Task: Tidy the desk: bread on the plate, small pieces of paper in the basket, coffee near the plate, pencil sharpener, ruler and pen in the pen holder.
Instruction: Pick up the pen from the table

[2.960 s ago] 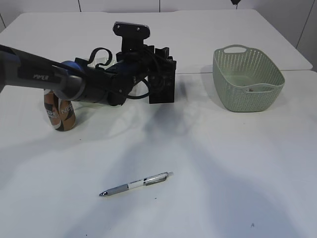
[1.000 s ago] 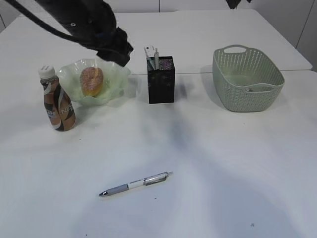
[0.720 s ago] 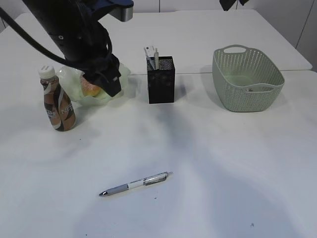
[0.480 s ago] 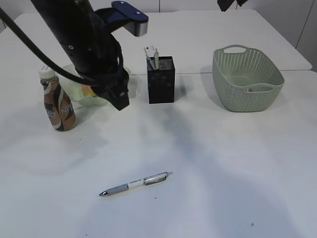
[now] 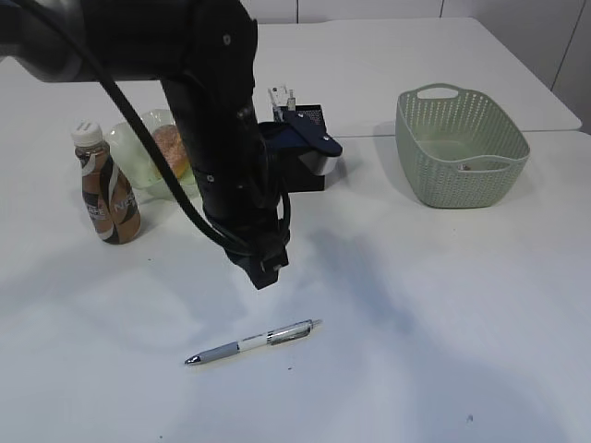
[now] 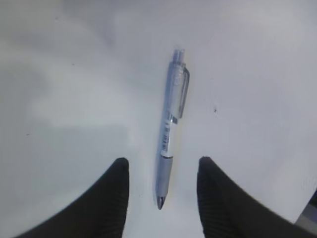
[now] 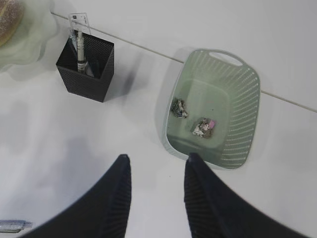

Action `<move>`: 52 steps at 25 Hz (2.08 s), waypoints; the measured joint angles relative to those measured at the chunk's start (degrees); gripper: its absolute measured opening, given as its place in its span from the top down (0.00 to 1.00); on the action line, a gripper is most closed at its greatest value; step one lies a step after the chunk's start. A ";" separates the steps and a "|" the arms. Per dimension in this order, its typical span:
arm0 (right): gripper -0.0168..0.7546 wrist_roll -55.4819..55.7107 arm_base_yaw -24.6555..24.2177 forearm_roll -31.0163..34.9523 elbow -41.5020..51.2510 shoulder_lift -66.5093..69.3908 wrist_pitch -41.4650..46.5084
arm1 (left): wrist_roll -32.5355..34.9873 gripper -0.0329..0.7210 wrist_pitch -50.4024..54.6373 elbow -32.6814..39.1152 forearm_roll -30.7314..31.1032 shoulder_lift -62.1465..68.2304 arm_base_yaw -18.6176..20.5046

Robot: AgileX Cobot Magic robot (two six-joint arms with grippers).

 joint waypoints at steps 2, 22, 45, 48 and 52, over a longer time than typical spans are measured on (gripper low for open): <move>0.59 0.00 0.00 0.66 2.11 -1.89 0.00 | 0.00 0.54 0.67 0.00 0.00 0.76 -0.23; 0.59 2.92 0.00 0.13 30.58 -29.57 0.15 | 0.00 0.54 -5.99 6.28 -0.90 0.99 -0.23; 0.59 3.02 0.00 -4.67 34.46 -30.76 0.15 | 0.00 0.54 -7.65 6.31 -1.48 8.81 -0.76; 0.59 3.02 0.00 -4.81 34.46 -30.76 0.15 | 0.00 0.54 -8.81 6.31 -1.48 8.81 -0.76; 0.59 3.02 0.00 -5.20 34.46 -30.76 0.15 | 0.00 0.54 -9.87 6.31 -1.48 8.81 -0.76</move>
